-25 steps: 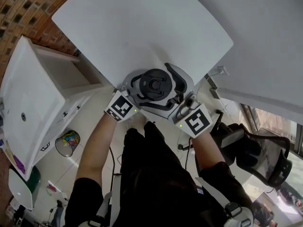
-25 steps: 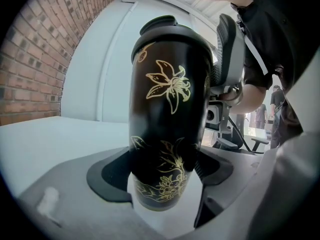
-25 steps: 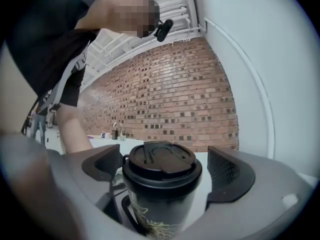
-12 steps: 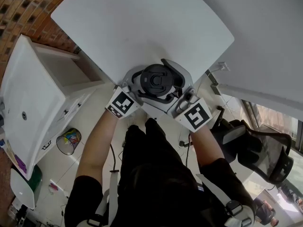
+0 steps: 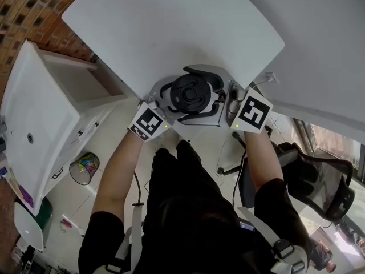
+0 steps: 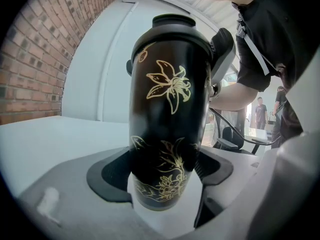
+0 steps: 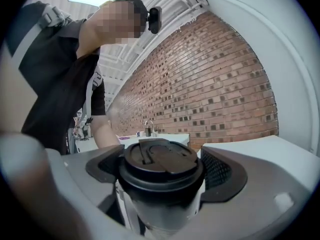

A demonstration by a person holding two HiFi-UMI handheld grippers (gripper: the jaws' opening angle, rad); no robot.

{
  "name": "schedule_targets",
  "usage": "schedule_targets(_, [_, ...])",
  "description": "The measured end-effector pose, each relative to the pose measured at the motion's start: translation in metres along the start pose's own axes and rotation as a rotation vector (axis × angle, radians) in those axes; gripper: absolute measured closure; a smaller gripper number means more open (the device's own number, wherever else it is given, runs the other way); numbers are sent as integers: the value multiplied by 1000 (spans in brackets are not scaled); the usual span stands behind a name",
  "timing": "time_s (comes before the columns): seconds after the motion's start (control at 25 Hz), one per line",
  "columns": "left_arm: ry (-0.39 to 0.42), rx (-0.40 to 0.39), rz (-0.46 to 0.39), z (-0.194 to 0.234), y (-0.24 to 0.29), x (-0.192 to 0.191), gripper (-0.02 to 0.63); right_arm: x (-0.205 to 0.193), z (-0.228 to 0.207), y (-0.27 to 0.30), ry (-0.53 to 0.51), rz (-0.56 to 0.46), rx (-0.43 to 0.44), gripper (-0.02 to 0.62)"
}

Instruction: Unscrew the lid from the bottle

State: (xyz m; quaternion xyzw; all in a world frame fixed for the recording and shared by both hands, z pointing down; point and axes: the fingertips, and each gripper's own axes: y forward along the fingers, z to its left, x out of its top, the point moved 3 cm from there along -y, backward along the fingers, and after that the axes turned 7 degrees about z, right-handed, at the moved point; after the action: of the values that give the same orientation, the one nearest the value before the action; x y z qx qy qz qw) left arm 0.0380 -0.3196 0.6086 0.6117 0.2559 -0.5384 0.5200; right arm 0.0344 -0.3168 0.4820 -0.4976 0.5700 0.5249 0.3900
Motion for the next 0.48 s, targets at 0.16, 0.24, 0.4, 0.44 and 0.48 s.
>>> schedule_targets(0.16, [-1,-2,2,0,0,1,222,1,3,0,-14,-31,-83,96])
schedule_targets(0.24, [-1,-4,1,1,0,1,222,4,3,-2,-13,-65,-163,84])
schedule_targets(0.4, [-3,-3,0,0,-1,0,222,8,0,-7,2,-142,-352,85])
schedule_targets(0.44, [-3,-2,0,0,-1,0,222,8,-1,-8,14,-156,-383,84])
schedule_targets(0.48, [-3,-2,0,0,-1,0,222,8,-1,-7,27,-168,-409,84])
